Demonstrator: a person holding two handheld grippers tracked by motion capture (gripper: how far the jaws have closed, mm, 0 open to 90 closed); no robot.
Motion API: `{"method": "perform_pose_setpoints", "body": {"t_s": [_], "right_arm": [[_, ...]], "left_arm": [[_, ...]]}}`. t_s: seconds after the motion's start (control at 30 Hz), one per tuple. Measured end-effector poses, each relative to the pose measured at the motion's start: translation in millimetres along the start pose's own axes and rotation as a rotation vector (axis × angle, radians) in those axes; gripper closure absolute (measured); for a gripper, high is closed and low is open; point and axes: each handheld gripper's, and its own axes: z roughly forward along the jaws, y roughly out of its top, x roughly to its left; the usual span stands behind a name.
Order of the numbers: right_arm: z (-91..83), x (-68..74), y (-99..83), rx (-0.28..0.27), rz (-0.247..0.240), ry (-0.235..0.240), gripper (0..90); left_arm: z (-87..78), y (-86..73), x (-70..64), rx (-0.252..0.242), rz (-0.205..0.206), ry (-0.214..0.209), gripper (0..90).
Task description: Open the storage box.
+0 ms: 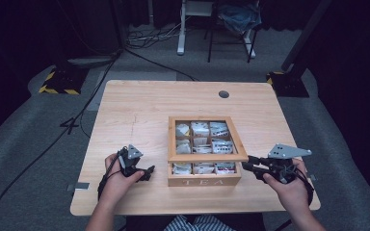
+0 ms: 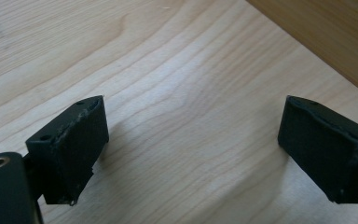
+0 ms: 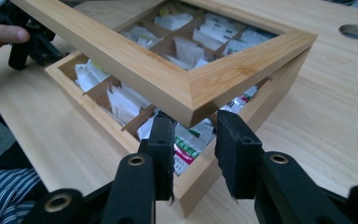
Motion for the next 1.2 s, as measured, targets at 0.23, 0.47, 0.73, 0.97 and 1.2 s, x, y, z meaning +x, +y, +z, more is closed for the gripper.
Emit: {"method": "perform_pose_setpoints", "body": {"t_s": [0.23, 0.47, 0.73, 0.97, 1.2], "right_arm": [[-4.9, 1.3, 11.5, -0.022, -0.023, -0.039, 66.7], [-9.3, 1.5, 24.9, -0.05, -0.043, -0.075, 66.7], [-9.8, -3.3, 34.9, -0.096, -0.039, -0.093, 66.1], [-9.5, -7.2, 45.3, -0.135, -0.033, -0.105, 66.1], [-8.1, -7.8, 54.8, -0.156, -0.042, -0.131, 66.1]], "left_arm": [[-0.1, 0.2, 0.2, 0.005, 0.002, -0.01, 9.1], [0.3, 0.5, 0.1, 0.004, -0.003, -0.013, 8.7], [0.3, 0.5, 0.1, 0.004, -0.003, -0.013, 8.7], [0.3, 0.3, -0.2, 0.001, 0.004, -0.01, 9.4], [0.0, -0.1, -0.7, 0.0, 0.001, -0.007, 9.5]]}}
